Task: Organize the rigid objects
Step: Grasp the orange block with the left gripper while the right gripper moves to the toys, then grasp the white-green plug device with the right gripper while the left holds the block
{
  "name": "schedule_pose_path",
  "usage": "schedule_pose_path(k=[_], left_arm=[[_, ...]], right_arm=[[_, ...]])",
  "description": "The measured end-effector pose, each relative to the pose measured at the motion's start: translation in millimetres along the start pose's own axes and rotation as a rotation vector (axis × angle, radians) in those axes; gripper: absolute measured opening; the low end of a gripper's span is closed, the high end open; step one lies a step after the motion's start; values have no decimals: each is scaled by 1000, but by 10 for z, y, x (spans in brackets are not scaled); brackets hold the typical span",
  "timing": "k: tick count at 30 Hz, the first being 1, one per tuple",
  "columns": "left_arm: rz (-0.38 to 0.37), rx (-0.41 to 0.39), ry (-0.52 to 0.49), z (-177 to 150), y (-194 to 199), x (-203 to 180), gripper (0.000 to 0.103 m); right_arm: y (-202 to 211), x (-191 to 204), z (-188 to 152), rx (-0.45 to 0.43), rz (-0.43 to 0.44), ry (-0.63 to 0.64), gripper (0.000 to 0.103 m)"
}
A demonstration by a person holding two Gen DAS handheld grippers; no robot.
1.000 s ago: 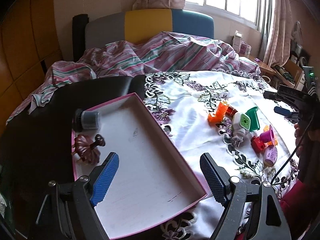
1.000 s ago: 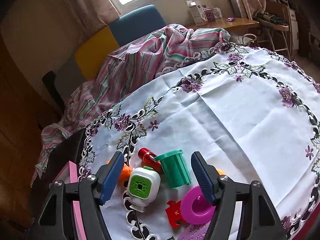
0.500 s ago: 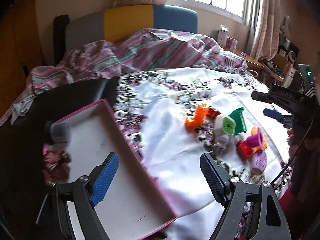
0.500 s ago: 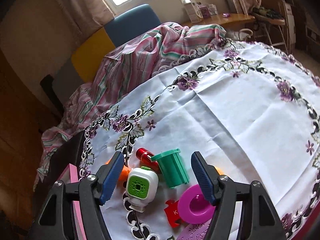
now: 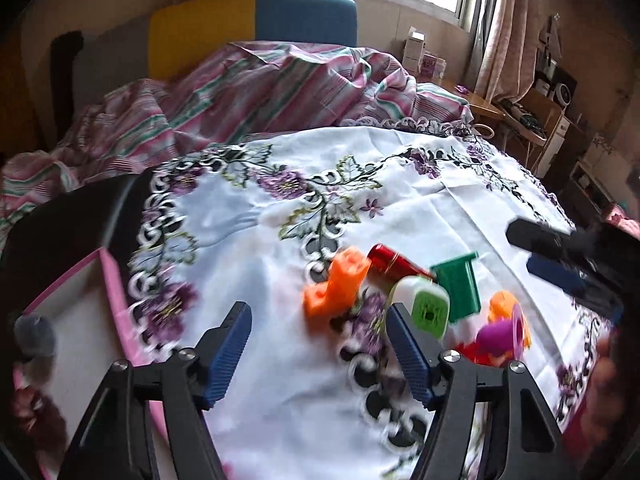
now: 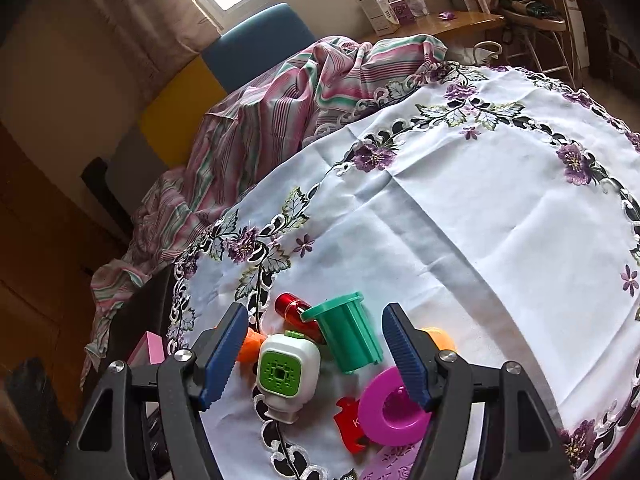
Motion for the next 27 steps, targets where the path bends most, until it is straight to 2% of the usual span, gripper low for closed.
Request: schedule_pose_path(k=[7, 9, 10, 14, 21, 27], left_arm=[[7, 34, -27, 204, -428, -93, 68], [-18, 66, -34, 223, -584, -94, 35], [-35, 87, -37, 213, -634, -97, 27], [-74, 64, -26, 146, -528, -74, 27], [-70, 19, 26, -45, -41, 118, 27], [-49, -36, 43, -259, 414, 272, 27]], right_arm=[[-6, -8, 5, 1, 7, -5, 71], [-14, -16, 8, 4, 9, -9, 71], [-18, -16, 8, 5, 10, -9, 71], [-28, 22, 2, 3, 2, 17, 71], [-88, 160, -55, 39, 24, 91, 71], [-279, 331, -206, 150, 44, 179, 71]])
Point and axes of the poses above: each gripper's, at about its wrist camera, not at the fingertips, and y roughly against the way its jaws point, x to its left, z to its top, the point moved 1 cm from there along -y, roughly the way its jaws point, and after that the axes turned 2 degrees about -y, right-handed, at the moved point
